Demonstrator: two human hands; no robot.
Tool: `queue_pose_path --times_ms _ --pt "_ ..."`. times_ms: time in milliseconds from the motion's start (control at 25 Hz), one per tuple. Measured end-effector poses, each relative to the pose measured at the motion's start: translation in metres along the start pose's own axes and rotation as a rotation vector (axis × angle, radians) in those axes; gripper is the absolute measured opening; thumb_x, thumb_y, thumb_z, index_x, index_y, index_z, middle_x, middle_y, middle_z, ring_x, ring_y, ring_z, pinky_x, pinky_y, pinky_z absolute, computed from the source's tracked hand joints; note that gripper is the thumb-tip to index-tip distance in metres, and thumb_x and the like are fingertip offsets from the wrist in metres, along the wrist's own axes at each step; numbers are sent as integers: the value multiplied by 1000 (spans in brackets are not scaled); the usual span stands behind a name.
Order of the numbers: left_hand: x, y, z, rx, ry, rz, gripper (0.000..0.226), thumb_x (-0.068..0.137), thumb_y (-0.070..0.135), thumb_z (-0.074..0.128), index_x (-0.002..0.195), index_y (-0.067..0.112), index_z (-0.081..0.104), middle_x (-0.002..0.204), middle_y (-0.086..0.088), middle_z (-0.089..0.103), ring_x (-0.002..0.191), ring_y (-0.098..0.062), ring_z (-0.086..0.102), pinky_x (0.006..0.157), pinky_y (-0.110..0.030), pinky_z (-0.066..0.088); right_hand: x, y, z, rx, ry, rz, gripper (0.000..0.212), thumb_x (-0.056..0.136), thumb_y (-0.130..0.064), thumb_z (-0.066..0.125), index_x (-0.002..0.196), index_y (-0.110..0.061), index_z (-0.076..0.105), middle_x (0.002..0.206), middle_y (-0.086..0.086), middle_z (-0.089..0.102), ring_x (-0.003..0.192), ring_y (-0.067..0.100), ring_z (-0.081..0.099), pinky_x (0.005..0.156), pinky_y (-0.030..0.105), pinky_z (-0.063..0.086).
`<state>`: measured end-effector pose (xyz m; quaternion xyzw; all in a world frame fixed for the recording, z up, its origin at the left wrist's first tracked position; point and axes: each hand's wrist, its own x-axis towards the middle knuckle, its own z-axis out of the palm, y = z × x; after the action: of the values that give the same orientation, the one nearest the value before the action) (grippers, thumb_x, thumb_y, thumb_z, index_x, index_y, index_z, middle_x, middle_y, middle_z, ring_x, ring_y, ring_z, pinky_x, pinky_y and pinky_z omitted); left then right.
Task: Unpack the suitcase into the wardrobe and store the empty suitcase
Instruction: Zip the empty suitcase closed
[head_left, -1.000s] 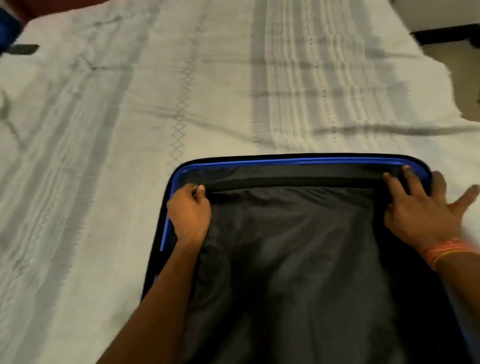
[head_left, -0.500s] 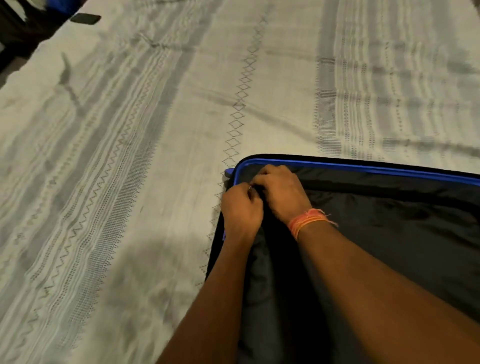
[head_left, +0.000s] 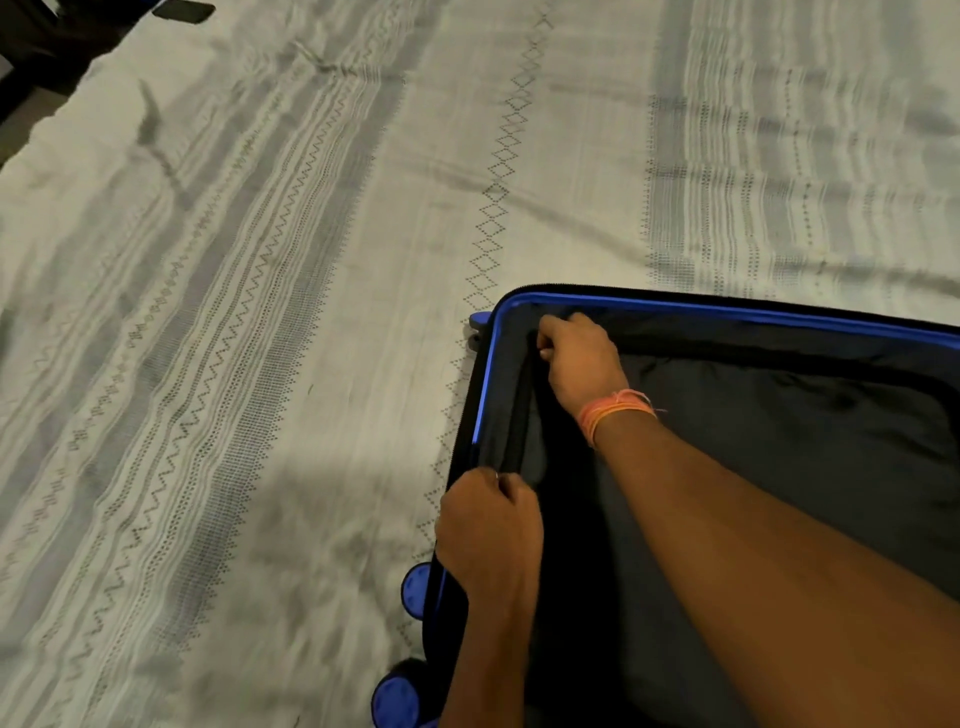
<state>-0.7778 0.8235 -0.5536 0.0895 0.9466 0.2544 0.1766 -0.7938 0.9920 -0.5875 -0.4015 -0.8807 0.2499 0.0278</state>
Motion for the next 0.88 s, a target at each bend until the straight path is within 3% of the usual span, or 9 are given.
queue_pose_path --times_ms 80,160,280,360,440,600,760,880 --pt "-16 -24 -3 65 -28 -3 36 87 21 51 54 16 36 56 0 43 52 -20 43 49 -28 28 -31 2 15 54 -85 67 15 91 -14 52 103 -8 61 111 18 51 101 39 55 89 38 43" --pt "-27 -37 -6 97 -52 5 37 86 22 50 53 17 36 53 0 40 49 -19 39 46 -28 25 -73 -4 25 175 -105 130 29 92 -37 55 110 -14 58 114 15 50 106 37 53 98 44 43" --pt "-36 -42 -19 83 -71 23 32 85 22 50 55 17 41 58 2 48 57 -22 50 50 -29 30 -133 -33 24 329 -115 234 49 82 -61 57 109 -20 55 108 5 53 99 25 53 87 34 43" --pt "-38 -47 -27 3 -90 -24 30 85 21 51 56 16 49 61 0 53 59 -21 52 52 -30 35 -152 -42 34 304 -178 270 44 78 -59 65 90 -18 56 95 2 57 89 21 55 72 28 40" --pt "-45 -58 -33 -96 -59 -141 31 85 22 53 56 11 55 61 -5 57 56 -22 52 54 -31 39 -151 -44 47 312 -236 337 38 81 -50 66 80 -14 55 86 9 65 83 27 62 71 29 49" --pt "-88 -84 -43 -144 25 -287 33 86 22 56 55 10 55 58 -6 56 54 -19 53 47 -25 32 -141 -48 56 369 -263 401 26 89 -34 62 83 -9 55 84 18 67 61 29 68 62 36 59" --pt "-106 -94 -44 -134 -3 -274 30 88 28 60 62 13 63 63 -3 59 56 -16 53 53 -27 39 -156 -50 61 344 -223 396 25 89 -37 61 81 -16 50 94 19 67 80 34 67 77 39 56" --pt "-102 -103 -57 -99 -101 -253 31 87 39 63 62 22 62 64 4 58 58 -10 51 52 -24 36 -185 -50 42 340 -224 293 22 91 -36 59 82 -17 55 91 11 66 87 30 63 73 32 49"
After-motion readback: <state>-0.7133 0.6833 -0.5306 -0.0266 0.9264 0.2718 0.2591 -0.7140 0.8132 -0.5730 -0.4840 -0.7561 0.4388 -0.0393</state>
